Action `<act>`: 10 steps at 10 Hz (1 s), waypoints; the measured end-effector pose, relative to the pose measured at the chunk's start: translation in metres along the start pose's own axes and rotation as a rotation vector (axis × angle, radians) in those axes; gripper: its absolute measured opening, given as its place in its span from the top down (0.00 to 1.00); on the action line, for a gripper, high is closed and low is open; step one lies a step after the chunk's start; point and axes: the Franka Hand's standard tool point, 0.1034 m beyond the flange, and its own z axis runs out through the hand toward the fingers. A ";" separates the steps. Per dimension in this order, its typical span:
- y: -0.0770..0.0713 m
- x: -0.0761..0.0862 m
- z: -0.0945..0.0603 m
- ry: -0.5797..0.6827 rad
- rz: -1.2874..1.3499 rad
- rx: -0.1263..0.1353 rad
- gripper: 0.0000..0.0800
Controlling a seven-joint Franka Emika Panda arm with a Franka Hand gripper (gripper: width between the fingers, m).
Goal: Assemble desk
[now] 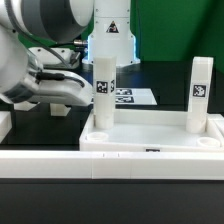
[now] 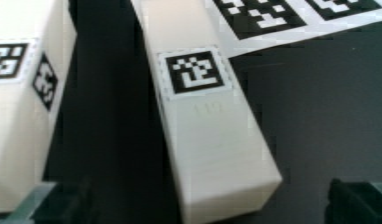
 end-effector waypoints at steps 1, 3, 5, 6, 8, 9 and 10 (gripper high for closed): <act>-0.001 0.000 0.002 -0.004 -0.001 -0.001 0.19; -0.002 0.001 0.008 -0.005 -0.003 -0.002 0.19; -0.002 0.001 0.009 -0.007 -0.002 -0.001 0.19; -0.001 0.001 0.011 -0.009 -0.001 -0.001 0.19; -0.001 0.001 0.017 -0.008 0.000 -0.005 0.19; -0.001 0.001 0.017 -0.008 0.000 -0.005 0.35; -0.001 0.001 0.017 -0.008 0.000 -0.004 0.35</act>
Offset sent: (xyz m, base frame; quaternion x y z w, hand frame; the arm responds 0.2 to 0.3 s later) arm -0.0020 0.0108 -0.0047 0.0085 -0.0021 -0.0048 1.0000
